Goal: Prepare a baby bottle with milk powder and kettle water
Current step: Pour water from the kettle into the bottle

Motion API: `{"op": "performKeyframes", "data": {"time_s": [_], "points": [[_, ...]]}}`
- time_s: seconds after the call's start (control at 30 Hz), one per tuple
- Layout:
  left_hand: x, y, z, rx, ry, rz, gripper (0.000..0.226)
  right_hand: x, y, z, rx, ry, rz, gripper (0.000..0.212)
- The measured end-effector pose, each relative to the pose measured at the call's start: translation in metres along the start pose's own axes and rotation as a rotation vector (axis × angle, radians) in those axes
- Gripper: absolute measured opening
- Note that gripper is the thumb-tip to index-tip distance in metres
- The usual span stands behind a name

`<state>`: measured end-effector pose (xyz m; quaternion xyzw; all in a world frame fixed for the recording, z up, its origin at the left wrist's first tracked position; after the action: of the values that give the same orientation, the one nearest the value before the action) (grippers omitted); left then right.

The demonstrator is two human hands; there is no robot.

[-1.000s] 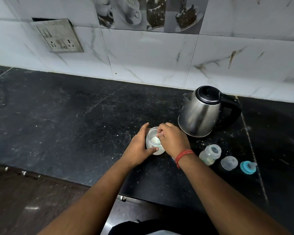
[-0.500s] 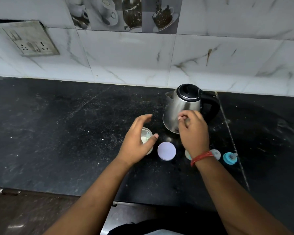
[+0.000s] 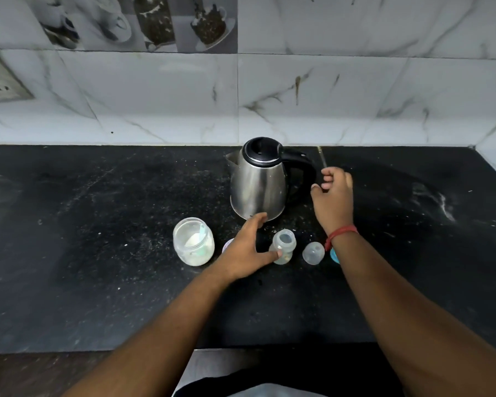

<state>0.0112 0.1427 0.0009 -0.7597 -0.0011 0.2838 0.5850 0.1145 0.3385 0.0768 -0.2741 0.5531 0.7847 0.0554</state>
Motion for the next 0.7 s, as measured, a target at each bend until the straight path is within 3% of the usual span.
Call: {"op": "performKeyframes", "data": {"time_s": [0.1,0.2,0.47,0.7], "points": [[0.017,0.007,0.011,-0.037,0.075,0.055,0.098,0.011,-0.010,0.014,0.004,0.146,-0.077,0.050],[0.027,0.009,0.019,-0.033,0.095,0.061,0.094,0.021,-0.014,0.023,0.014,0.241,-0.059,0.054],[0.044,0.004,0.023,-0.020,0.066,0.057,0.065,0.034,-0.012,0.039,0.034,0.306,-0.009,0.046],[0.040,0.006,0.018,-0.029,-0.007,0.013,0.053,0.034,-0.011,0.046,0.041,0.346,-0.018,0.023]]}}
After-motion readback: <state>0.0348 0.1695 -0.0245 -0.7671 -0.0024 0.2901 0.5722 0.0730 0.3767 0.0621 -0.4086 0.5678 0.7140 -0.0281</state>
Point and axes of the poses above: each hand's wrist, its own z-axis towards the middle knuckle, its own x-axis out of the palm, y = z × x, the point moved 6 cm from there along z, towards the middle knuckle, and after that the axes turned 1 degree about -x, right-handed, at the moved point
